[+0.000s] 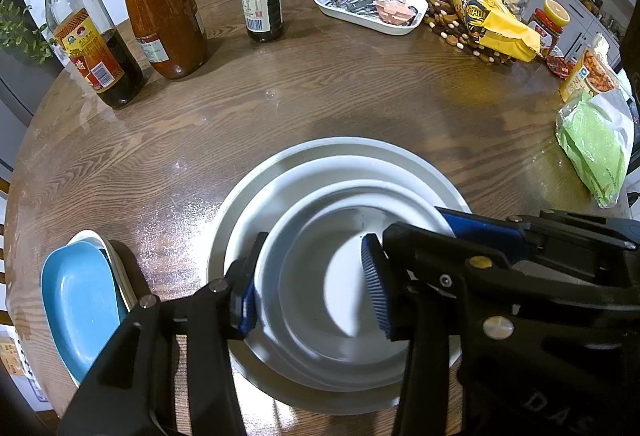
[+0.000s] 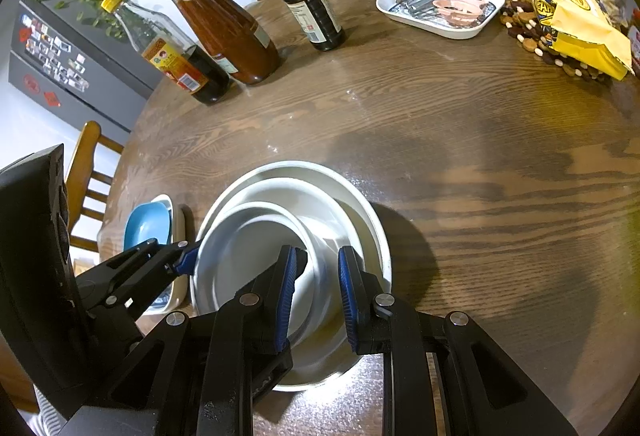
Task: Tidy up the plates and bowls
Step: 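Open the right gripper to release the ramekin inside the bowls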
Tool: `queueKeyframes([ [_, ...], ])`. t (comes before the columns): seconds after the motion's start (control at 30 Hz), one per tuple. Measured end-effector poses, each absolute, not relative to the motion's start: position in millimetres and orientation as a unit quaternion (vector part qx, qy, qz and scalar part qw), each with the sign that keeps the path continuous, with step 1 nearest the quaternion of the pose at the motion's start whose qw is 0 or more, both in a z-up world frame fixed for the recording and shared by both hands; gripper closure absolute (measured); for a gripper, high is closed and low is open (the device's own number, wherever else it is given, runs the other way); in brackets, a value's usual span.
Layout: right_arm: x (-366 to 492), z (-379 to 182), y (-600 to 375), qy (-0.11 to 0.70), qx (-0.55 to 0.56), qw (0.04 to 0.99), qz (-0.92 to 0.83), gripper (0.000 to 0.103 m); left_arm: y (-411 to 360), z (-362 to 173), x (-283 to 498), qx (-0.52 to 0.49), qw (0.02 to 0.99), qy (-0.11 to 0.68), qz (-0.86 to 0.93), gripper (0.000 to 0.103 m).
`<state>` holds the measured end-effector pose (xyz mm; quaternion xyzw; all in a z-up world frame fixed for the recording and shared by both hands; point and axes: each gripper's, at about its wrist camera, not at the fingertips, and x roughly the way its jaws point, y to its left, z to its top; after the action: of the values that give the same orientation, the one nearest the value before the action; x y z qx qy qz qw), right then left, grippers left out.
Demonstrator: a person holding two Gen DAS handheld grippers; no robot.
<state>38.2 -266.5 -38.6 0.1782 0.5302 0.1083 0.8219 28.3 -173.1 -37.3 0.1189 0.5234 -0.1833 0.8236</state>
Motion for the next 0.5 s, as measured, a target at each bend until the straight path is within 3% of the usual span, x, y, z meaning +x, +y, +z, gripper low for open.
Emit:
queueKeyframes([
  [0.5, 35.1, -36.3, -270.6, 0.528, 0.188, 0.821, 0.109, 0.081, -172.9, -34.1, 26.3, 0.110, 0.825, 0.523, -0.183, 0.054],
])
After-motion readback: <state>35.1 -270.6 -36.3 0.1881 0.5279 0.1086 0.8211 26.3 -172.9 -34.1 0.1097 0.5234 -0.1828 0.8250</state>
